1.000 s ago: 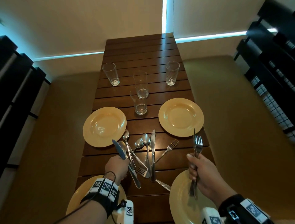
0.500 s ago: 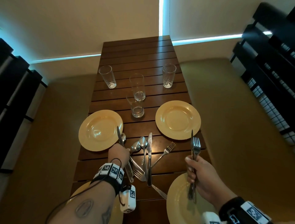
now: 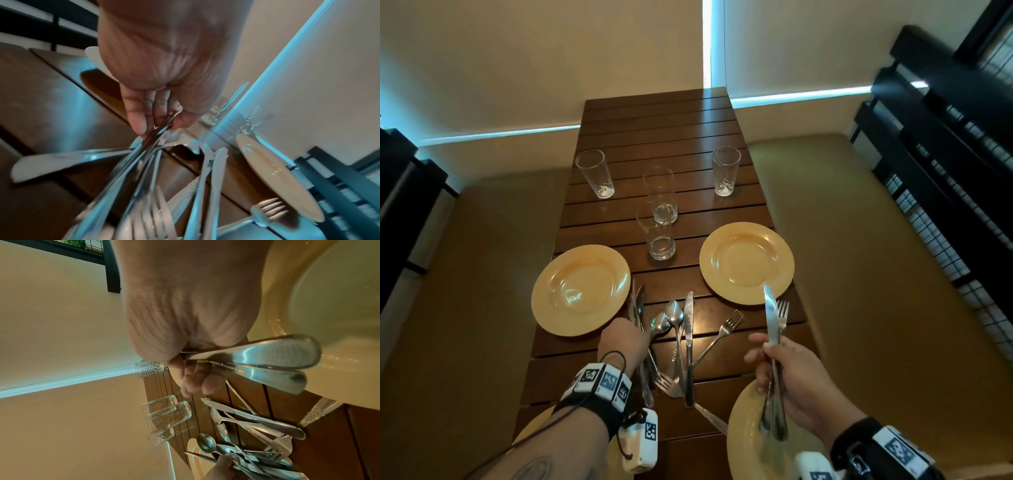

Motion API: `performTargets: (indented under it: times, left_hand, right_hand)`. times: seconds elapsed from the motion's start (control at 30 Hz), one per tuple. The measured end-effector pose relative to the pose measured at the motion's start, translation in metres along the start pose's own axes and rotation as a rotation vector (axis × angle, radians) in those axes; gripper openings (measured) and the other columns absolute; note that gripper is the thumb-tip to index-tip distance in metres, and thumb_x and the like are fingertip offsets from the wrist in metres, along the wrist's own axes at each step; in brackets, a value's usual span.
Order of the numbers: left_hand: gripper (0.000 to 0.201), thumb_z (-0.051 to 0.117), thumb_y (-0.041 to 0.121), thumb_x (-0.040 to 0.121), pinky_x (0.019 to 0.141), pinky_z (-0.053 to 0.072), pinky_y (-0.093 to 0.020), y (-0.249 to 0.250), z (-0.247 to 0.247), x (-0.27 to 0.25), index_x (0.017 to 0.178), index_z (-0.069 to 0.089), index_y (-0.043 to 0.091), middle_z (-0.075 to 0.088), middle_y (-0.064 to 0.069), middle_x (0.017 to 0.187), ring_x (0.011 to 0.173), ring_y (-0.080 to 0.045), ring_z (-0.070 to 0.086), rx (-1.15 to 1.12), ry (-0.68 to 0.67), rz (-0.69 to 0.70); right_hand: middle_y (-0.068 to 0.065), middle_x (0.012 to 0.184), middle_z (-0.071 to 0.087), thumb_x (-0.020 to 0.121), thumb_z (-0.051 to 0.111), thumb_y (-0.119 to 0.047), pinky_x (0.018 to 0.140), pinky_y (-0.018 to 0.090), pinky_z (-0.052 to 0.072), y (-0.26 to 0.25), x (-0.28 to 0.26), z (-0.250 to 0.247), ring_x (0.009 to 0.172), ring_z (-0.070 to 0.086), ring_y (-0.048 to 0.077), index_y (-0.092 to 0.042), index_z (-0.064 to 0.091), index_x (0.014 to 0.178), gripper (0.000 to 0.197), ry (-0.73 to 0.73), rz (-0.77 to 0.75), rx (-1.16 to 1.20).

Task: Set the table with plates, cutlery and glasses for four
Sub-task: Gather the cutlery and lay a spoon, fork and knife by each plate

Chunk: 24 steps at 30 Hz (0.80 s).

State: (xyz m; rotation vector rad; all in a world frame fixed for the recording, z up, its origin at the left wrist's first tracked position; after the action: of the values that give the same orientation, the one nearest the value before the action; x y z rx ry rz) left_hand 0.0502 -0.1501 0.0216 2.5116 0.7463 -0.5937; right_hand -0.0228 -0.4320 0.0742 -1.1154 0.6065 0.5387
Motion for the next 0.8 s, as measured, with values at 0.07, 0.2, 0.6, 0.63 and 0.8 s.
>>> performTargets:
  times: [0.07, 0.2, 0.6, 0.63, 0.8]
  left_hand:
    - [0.026, 0.068, 0.022, 0.093, 0.048, 0.04, -0.026, 0.008, -0.01, -0.018, 0.07, 0.064, 0.012, 0.063, 0.0, 0.067, 0.058, -0.014, 0.057, -0.029, 0.003, 0.078]
    - [0.014, 0.067, 0.022, 0.099, 0.056, 0.049, -0.02, 0.039, -0.027, -0.071, 0.088, 0.072, 0.019, 0.073, 0.001, 0.081, 0.07, -0.009, 0.068, -0.175, -0.186, 0.286]
    - [0.017, 0.054, 0.016, 0.102, 0.062, 0.059, -0.029, 0.092, -0.008, -0.13, 0.108, 0.07, 0.015, 0.07, -0.004, 0.09, 0.075, -0.021, 0.068, -0.048, -0.407, 0.589]
    - [0.021, 0.052, 0.014, 0.102, 0.068, 0.061, -0.032, 0.093, -0.005, -0.133, 0.115, 0.068, 0.013, 0.07, -0.007, 0.096, 0.08, -0.024, 0.069, -0.024, -0.423, 0.622]
    - [0.032, 0.055, 0.012, 0.102, 0.094, 0.051, -0.031, 0.087, 0.002, -0.135, 0.134, 0.061, 0.014, 0.06, -0.007, 0.125, 0.11, -0.024, 0.062, 0.135, -0.356, 0.771]
  right_hand:
    - [0.02, 0.095, 0.073, 0.104, 0.039, -0.015, 0.064, 0.045, 0.057, -0.002, -0.001, 0.006, 0.067, 0.064, 0.028, -0.005, 0.06, 0.12, 0.028, -0.012, 0.009, 0.038]
    - [0.023, 0.11, 0.073, 0.105, 0.038, -0.014, 0.086, 0.06, 0.057, -0.001, 0.0, 0.019, 0.097, 0.072, 0.04, -0.003, 0.06, 0.118, 0.028, 0.001, 0.031, 0.091]
    - [0.024, 0.113, 0.072, 0.105, 0.04, -0.022, 0.083, 0.056, 0.057, 0.016, -0.002, 0.052, 0.099, 0.071, 0.039, -0.016, 0.061, 0.125, 0.03, -0.112, 0.05, 0.158]
    - [0.023, 0.113, 0.072, 0.105, 0.041, -0.024, 0.084, 0.056, 0.056, 0.017, -0.001, 0.052, 0.099, 0.071, 0.039, -0.017, 0.06, 0.126, 0.03, -0.113, 0.057, 0.17]
    - [0.021, 0.098, 0.069, 0.099, 0.052, -0.025, 0.065, 0.041, 0.048, 0.022, -0.001, 0.046, 0.077, 0.064, 0.03, -0.009, 0.064, 0.123, 0.031, -0.057, 0.041, 0.201]
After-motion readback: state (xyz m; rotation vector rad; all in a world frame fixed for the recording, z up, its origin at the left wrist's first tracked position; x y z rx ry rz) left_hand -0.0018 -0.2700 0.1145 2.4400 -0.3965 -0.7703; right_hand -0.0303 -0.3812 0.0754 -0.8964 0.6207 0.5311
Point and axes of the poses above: each hand's wrist, its own x-axis towards the middle knuckle, its own z-axis out of the palm, y = z × x, the point moved 2 cm from there along x, towards the middle knuckle
